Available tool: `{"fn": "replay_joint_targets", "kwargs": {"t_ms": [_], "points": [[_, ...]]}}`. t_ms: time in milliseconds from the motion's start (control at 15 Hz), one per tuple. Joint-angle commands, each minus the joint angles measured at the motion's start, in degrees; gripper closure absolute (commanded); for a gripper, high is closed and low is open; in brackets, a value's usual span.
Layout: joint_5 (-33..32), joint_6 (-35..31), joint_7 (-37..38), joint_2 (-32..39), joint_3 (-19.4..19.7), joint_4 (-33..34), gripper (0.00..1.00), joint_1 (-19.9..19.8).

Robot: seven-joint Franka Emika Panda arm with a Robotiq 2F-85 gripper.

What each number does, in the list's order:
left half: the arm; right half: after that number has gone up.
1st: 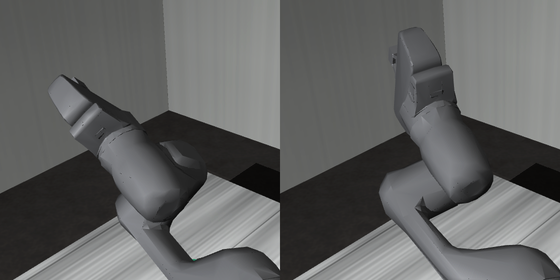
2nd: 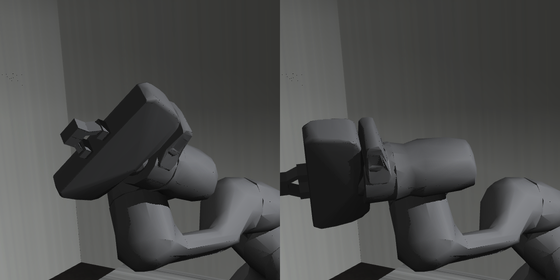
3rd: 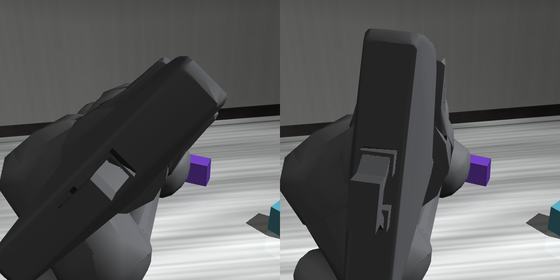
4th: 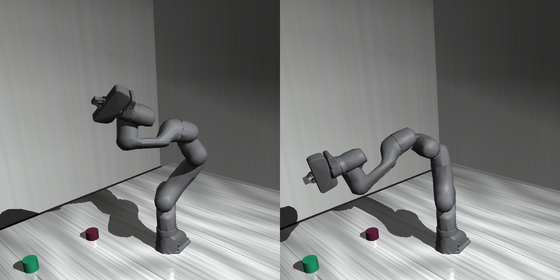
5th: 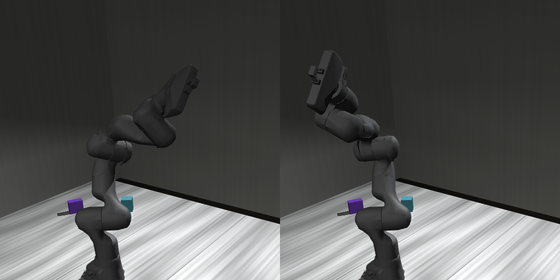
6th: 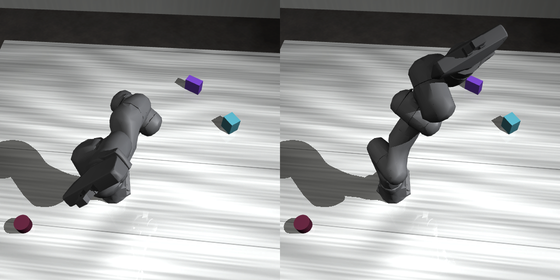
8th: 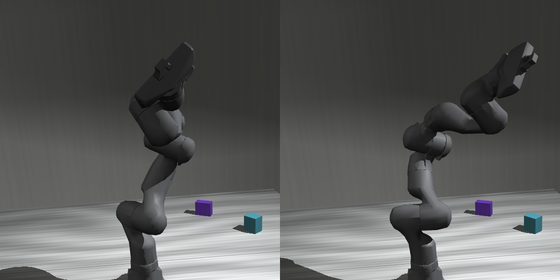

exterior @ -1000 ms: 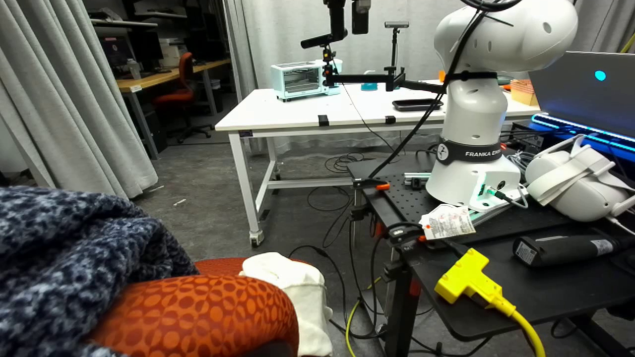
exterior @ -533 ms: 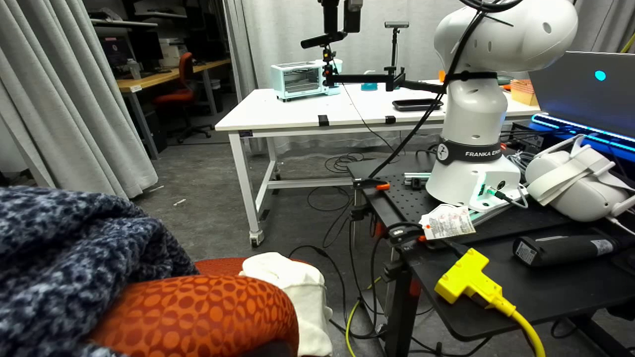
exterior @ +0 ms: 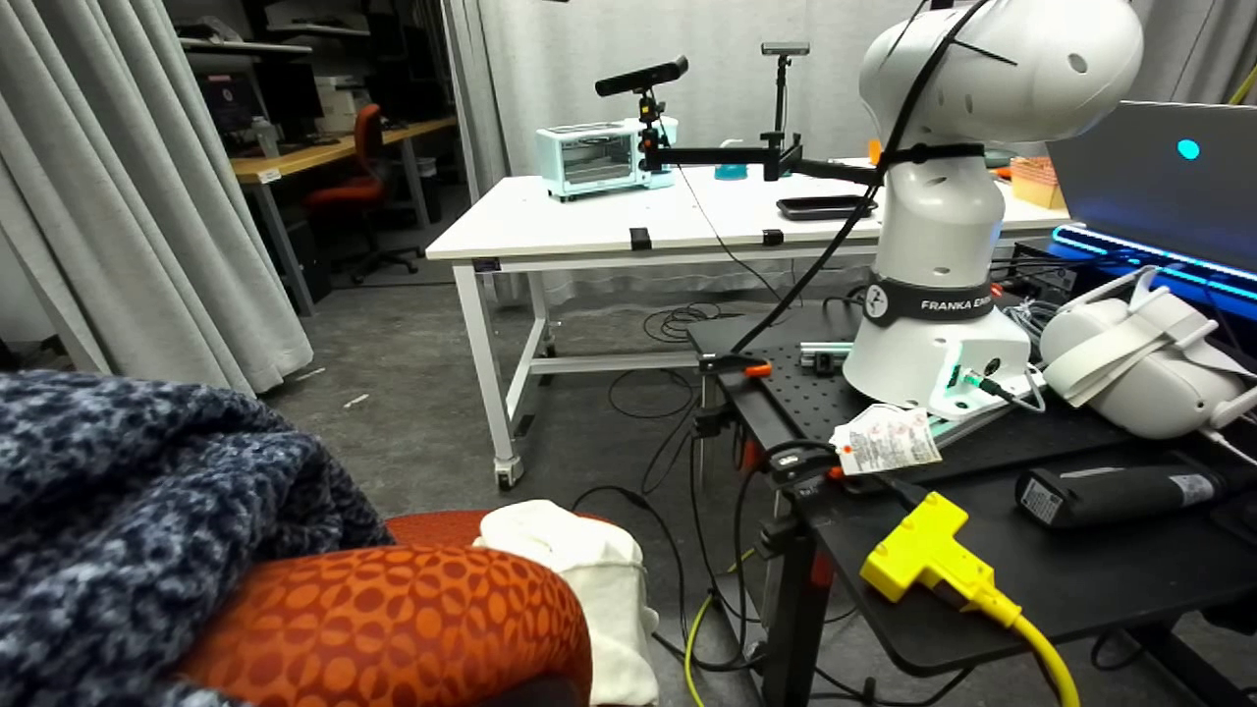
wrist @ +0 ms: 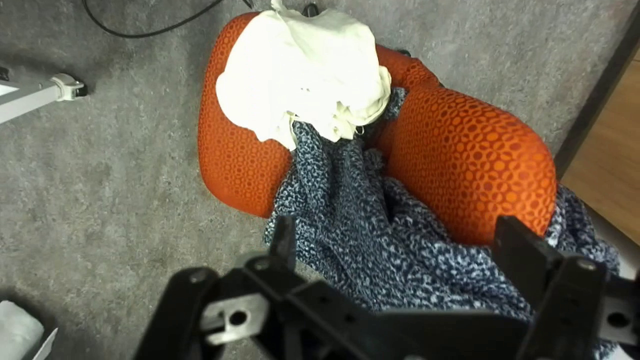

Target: Pick up the cloth from the chair back and put it on the sitting base of the chair.

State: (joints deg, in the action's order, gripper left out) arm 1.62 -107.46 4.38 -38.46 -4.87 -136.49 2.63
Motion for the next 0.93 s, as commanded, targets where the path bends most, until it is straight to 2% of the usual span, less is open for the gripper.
{"fn": "replay_joint_targets", "kwargs": {"t_ms": [0, 133, 533, 867], "points": [[-0.1, 0.1, 0.2, 2.1, 0.0, 2.0, 0.0, 0.1], [-0.1, 0.1, 0.4, 4.5, 0.0, 3.7, 0.0, 0.2], [-0.8, 1.2, -0.8, 5.1, 0.1, 4.4, 0.0, 0.2], [-0.1, -3.2, -5.0, 5.1, 1.1, 3.4, 0.0, 1.3]]}}
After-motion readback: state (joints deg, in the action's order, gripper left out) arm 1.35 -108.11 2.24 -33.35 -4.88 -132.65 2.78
